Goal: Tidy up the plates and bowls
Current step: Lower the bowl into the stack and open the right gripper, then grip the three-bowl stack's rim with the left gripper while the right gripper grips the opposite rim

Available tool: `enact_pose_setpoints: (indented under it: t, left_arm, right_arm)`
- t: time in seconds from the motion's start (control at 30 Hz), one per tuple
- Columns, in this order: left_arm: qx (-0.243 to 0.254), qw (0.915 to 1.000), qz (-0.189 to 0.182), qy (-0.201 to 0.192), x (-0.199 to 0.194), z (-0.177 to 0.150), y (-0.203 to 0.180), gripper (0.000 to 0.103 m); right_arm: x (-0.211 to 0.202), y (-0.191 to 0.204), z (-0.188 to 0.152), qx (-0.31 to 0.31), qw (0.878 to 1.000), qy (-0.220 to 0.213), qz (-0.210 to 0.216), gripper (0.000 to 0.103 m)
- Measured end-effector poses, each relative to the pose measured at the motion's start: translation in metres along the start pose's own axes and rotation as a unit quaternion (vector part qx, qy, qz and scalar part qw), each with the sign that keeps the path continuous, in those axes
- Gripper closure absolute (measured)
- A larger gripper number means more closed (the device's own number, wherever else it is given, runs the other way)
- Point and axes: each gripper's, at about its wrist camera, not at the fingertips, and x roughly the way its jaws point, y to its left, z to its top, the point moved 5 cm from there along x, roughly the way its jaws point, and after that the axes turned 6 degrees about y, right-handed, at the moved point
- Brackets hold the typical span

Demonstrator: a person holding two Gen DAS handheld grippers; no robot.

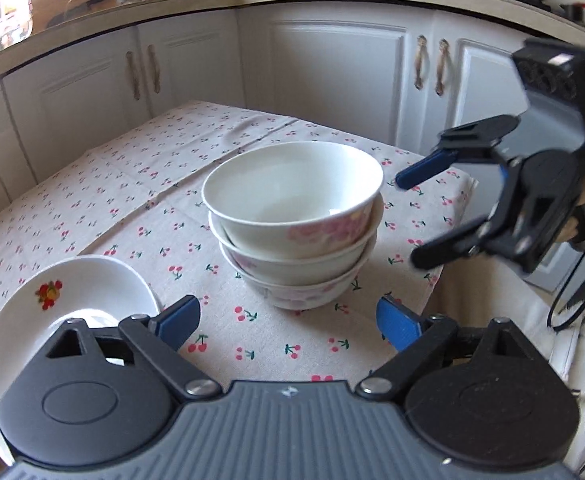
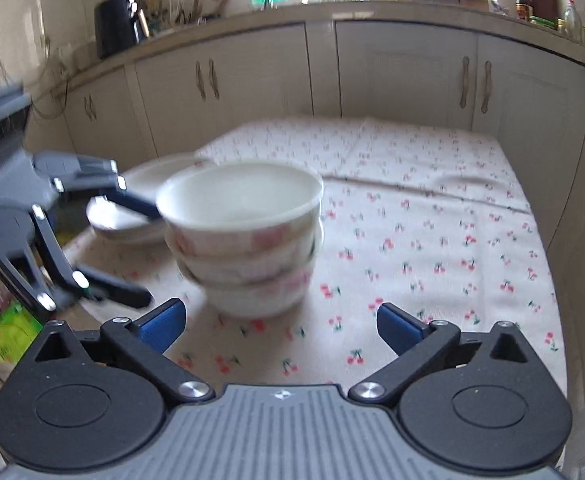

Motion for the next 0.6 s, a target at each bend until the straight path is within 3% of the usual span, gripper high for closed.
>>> enact_pose_setpoints:
  t: [0.27, 0.6]
  left_arm:
    - [0.040, 0.9990, -0.011, 0.019, 0.018, 0.006, 0.006, 0.009]
    - [0.107, 0.9905, -0.062, 0.060, 0.039, 0.015, 0.011, 0.010]
  right_arm:
    - [0.035, 0.012, 0.002, -0.055, 0.998, 0.013, -0.003, 0.001]
    - [0.049, 0.011, 0.011, -0.104, 0.994, 0.037, 0.023, 0.006]
